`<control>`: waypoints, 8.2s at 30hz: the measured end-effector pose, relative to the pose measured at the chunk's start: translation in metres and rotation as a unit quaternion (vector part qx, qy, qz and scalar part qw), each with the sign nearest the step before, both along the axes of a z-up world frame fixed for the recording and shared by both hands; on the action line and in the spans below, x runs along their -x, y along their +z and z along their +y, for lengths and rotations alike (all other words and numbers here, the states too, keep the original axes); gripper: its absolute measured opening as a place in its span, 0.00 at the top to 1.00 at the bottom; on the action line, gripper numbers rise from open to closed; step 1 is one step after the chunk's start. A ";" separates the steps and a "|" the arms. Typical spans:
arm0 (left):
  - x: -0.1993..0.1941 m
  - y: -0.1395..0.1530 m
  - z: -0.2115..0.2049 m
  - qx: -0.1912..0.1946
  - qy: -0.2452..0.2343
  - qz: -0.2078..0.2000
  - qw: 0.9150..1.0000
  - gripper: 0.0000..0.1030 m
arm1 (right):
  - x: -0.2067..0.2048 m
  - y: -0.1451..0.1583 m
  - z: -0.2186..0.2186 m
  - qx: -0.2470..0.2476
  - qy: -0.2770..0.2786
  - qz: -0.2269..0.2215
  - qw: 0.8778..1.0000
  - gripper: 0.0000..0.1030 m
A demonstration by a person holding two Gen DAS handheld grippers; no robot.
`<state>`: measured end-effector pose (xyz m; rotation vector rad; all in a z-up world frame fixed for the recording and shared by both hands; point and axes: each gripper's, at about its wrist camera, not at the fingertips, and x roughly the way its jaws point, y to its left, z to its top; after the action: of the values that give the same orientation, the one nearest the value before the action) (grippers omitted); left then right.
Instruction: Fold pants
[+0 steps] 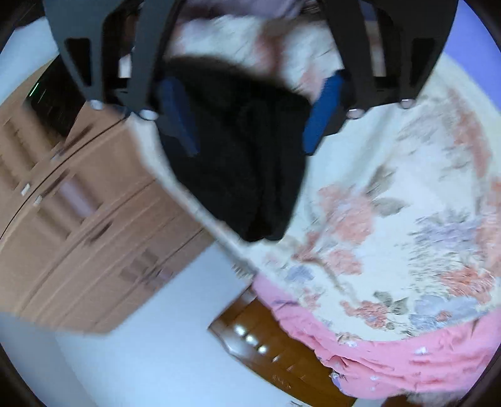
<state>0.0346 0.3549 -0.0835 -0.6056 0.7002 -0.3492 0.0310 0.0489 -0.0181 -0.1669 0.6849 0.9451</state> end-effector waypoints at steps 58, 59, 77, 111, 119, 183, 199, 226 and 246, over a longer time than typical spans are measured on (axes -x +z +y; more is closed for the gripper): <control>-0.133 0.009 -0.103 -0.164 -0.181 0.064 0.968 0.29 | -0.015 0.021 -0.118 -0.015 -0.141 -0.056 0.988 0.12; -0.132 0.009 -0.103 -0.168 -0.180 0.060 0.967 0.29 | -0.027 0.017 -0.125 -0.010 -0.156 -0.041 0.987 0.12; -0.125 0.002 -0.094 -0.183 -0.121 0.059 0.974 0.52 | -0.159 0.001 -0.127 0.026 -0.154 0.047 0.987 0.10; -0.113 0.001 -0.121 -0.282 -0.087 0.042 0.955 0.29 | -0.118 -0.035 -0.104 0.098 -0.167 0.054 0.980 0.05; -0.100 0.008 -0.120 -0.337 -0.026 0.046 0.940 0.02 | -0.120 -0.041 -0.112 0.081 -0.187 0.065 0.977 0.05; -0.026 0.108 -0.114 -0.349 0.139 -0.068 0.924 0.02 | -0.029 0.018 -0.212 -0.010 -0.339 0.024 0.941 0.04; 0.120 0.100 -0.219 -0.351 0.172 -0.152 0.908 0.01 | 0.108 0.027 -0.172 -0.006 -0.409 -0.086 0.908 0.04; 0.130 0.081 -0.213 -0.342 0.158 -0.128 0.917 0.01 | 0.145 0.034 -0.149 0.023 -0.374 -0.146 0.915 0.04; 0.129 0.081 -0.214 -0.337 0.152 -0.124 0.921 0.01 | 0.143 0.031 -0.148 0.022 -0.372 -0.138 0.918 0.04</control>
<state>-0.0940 0.1406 -0.0028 -0.0032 0.4281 0.1143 -0.1120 -0.0990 0.0125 -0.0638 0.4463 0.1664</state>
